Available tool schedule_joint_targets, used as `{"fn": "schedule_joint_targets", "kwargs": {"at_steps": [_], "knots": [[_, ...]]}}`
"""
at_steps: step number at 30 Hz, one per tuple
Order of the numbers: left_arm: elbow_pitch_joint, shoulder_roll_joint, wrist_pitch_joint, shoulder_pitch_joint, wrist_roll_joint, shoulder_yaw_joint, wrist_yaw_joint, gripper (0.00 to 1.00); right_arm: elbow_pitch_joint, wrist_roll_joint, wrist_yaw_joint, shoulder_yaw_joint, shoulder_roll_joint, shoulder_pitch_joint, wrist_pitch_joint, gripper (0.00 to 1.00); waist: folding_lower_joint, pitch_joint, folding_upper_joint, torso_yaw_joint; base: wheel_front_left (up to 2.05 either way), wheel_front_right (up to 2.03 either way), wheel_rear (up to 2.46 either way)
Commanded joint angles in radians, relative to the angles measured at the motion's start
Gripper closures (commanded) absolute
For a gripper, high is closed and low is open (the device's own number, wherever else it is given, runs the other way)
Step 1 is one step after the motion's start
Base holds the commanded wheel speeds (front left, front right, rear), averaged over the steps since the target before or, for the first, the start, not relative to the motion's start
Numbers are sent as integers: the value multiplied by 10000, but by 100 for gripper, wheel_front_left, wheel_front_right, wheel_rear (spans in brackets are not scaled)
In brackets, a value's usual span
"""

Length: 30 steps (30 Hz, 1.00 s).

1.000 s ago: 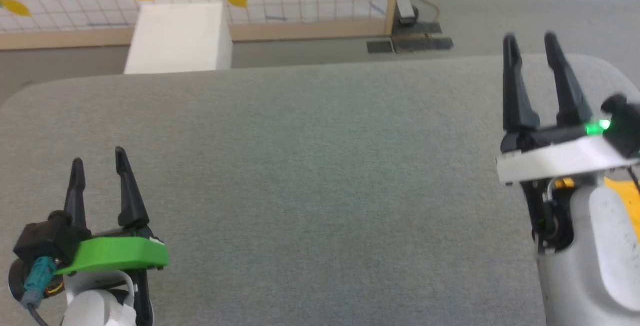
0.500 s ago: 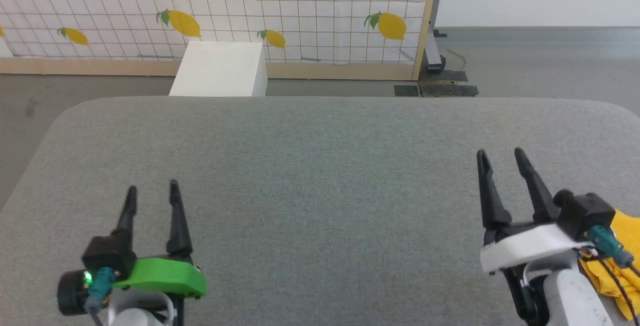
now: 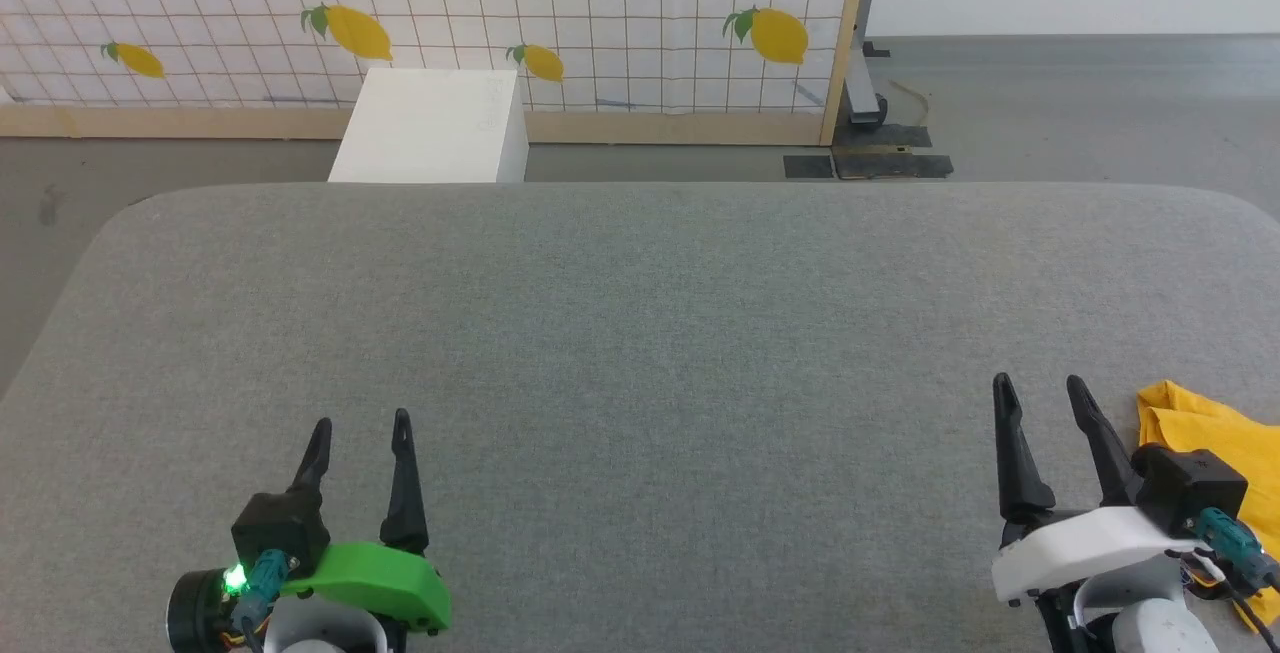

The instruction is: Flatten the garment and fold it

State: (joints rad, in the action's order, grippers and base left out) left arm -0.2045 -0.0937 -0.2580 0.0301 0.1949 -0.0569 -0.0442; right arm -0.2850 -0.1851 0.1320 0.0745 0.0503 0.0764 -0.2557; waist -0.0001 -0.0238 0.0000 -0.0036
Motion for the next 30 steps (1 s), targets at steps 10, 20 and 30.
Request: {"fn": "schedule_joint_targets", "kwargs": {"at_steps": [10,20,30], "knots": [[-172,54,-37,170,-17,-3,41,0,-125,-13,-13,-37,-1,-103,-59,0,1,123,0,-89,0,0,0],[-276,16,18,76,0,-22,77,100,-104,-21,0,-35,0,-8,6,100,1,142,0,-98,0,0,0],[-92,49,221,47,-154,24,106,100,129,127,-1,-91,0,-68,208,100,1,150,0,-87,0,0,0]]}}
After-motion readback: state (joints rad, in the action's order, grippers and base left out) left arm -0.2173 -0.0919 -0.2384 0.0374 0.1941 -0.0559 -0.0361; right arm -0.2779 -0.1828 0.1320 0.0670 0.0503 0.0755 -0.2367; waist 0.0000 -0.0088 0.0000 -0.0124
